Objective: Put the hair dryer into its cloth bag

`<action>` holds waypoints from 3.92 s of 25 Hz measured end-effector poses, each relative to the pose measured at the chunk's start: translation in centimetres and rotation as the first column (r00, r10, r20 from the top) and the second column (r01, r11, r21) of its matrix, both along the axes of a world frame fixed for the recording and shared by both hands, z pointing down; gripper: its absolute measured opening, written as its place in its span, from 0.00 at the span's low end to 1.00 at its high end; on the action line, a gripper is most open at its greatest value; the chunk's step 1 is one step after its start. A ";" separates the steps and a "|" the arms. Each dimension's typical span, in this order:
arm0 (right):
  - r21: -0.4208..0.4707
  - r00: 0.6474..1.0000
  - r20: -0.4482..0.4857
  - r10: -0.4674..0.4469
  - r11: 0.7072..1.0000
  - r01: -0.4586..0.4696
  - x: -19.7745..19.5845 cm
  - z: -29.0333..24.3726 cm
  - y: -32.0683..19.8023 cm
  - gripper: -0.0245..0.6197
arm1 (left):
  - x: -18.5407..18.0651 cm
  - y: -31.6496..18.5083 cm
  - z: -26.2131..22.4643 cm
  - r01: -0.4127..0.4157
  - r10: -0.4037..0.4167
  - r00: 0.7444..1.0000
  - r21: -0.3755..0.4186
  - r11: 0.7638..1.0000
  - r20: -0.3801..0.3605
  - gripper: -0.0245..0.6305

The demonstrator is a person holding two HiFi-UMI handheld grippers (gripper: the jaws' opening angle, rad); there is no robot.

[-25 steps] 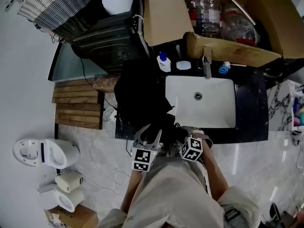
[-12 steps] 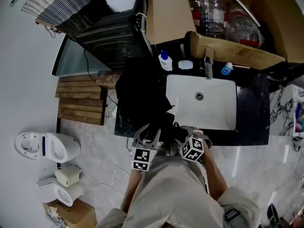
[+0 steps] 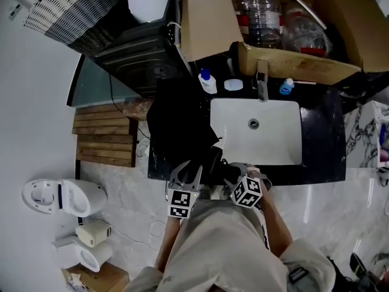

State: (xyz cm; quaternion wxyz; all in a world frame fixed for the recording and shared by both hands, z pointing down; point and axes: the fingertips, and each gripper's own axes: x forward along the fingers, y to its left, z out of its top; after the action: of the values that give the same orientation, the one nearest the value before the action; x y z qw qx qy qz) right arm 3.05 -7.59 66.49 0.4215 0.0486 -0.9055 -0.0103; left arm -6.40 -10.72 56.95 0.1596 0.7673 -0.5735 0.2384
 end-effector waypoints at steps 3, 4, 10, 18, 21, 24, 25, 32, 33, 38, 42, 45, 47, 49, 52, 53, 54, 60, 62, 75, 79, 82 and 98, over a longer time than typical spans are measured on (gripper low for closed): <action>0.004 1.000 0.001 0.014 1.000 -0.014 -0.1 -0.1 -0.1 0.35 | -0.9 -0.3 0.9 -0.023 0.023 0.999 -0.008 1.000 0.036 0.14; 0.006 1.000 0.001 0.021 1.000 -0.021 -0.2 -0.1 -0.1 0.35 | -1.3 -0.5 1.3 -0.031 0.032 0.998 -0.010 0.999 0.045 0.13; 0.011 0.995 -0.011 0.094 0.996 -0.094 -0.4 -0.2 -0.3 0.34 | -3.0 -1.1 3.5 -0.107 0.110 0.991 -0.045 0.993 0.071 0.12; 0.012 0.984 -0.020 0.180 0.984 -0.180 -1.1 -0.5 0.3 0.34 | -4.1 -1.5 5.6 -0.229 0.238 0.966 -0.090 0.969 0.101 0.15; 0.015 0.979 -0.030 0.203 0.979 -0.203 -1.1 -0.6 0.6 0.34 | -4.2 -1.6 6.8 -0.278 0.294 0.946 -0.123 0.953 0.138 0.17; 0.013 0.973 -0.037 0.230 0.973 -0.229 -1.2 -0.7 0.8 0.34 | -4.4 -1.8 7.7 -0.314 0.338 0.927 -0.151 0.937 0.165 0.19; 0.011 0.971 -0.037 0.237 0.972 -0.236 -1.3 -0.7 0.9 0.34 | -4.5 -1.9 7.9 -0.323 0.348 0.921 -0.157 0.933 0.172 0.19; 0.007 0.961 -0.034 0.276 0.961 -0.276 -1.7 -1.0 0.9 0.34 | -4.3 -1.8 9.5 -0.394 0.431 0.885 -0.208 0.895 0.179 0.19; 0.008 0.959 -0.035 0.281 0.960 -0.281 -1.7 -1.0 0.9 0.34 | -4.3 -1.8 9.7 -0.399 0.438 0.880 -0.215 0.892 0.185 0.19; 0.010 0.952 -0.038 0.303 0.953 -0.303 -1.7 -1.1 0.9 0.33 | -4.8 -2.1 10.6 -0.377 0.422 0.886 -0.230 0.897 0.191 0.07; 0.009 0.945 -0.024 0.326 0.945 -0.326 -1.7 -1.4 0.7 0.32 | -5.0 -2.2 10.2 -0.380 0.415 0.901 -0.231 0.896 0.125 0.05; 0.006 0.943 -0.021 0.331 0.944 -0.331 -1.6 -1.5 0.6 0.32 | -5.2 -2.5 9.2 -0.378 0.403 0.910 -0.209 0.902 0.096 0.04; 0.000 0.944 -0.017 0.330 0.944 -0.330 -1.5 -1.5 0.6 0.32 | -5.2 -2.6 8.9 -0.381 0.405 0.909 -0.199 0.903 0.099 0.04; -0.007 0.945 -0.011 0.327 0.945 -0.328 -1.5 -1.6 0.6 0.32 | -5.0 -2.6 9.1 -0.393 0.419 0.902 -0.199 0.898 0.105 0.04; -0.011 0.949 -0.009 0.314 0.949 -0.314 -1.6 -1.6 0.6 0.32 | -4.4 -2.0 10.1 -0.425 0.457 0.883 -0.235 0.874 0.104 0.10; -0.010 0.951 -0.007 0.308 0.951 -0.308 -1.6 -1.5 0.7 0.32 | -4.2 -1.8 10.5 -0.430 0.466 0.878 -0.251 0.867 0.105 0.23; -0.008 0.953 -0.005 0.302 0.953 -0.302 -1.6 -1.4 0.7 0.32 | -4.2 -1.7 10.8 -0.430 0.470 0.876 -0.262 0.864 0.112 0.25; -0.015 0.956 0.001 0.295 0.955 -0.295 -1.8 -0.8 0.9 0.32 | -4.1 -2.0 11.6 -0.412 0.462 0.874 -0.274 0.869 0.152 0.24; -0.025 0.958 -0.010 0.287 0.957 -0.288 -2.0 -0.3 1.1 0.34 | -4.0 -2.0 11.5 -0.412 0.462 0.873 -0.269 0.871 0.158 0.20; -0.078 0.968 -0.027 0.248 0.965 -0.249 -2.9 0.5 1.3 0.36 | -4.1 -2.0 11.0 -0.409 0.444 0.891 -0.264 0.874 0.092 0.15; -0.078 0.968 -0.024 0.251 0.965 -0.252 -2.9 0.6 1.3 0.36 | -4.2 -2.0 10.7 -0.402 0.434 0.896 -0.252 0.880 0.089 0.08; -0.081 0.967 -0.020 0.255 0.963 -0.255 -2.9 0.5 1.2 0.36 | -4.2 -2.1 10.0 -0.407 0.430 0.901 -0.237 0.882 0.053 0.06; -0.090 0.958 -0.005 0.285 0.954 -0.284 -2.9 0.2 0.9 0.35 | -6.0 -3.6 4.3 -0.337 0.326 0.939 -0.107 0.935 -0.107 0.06</action>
State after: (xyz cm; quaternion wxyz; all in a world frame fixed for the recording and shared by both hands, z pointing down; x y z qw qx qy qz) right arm 0.16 -6.66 66.66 0.4166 0.1595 -0.8903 0.0916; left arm -12.39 -14.34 61.25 0.1893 0.8514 -0.4122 0.2634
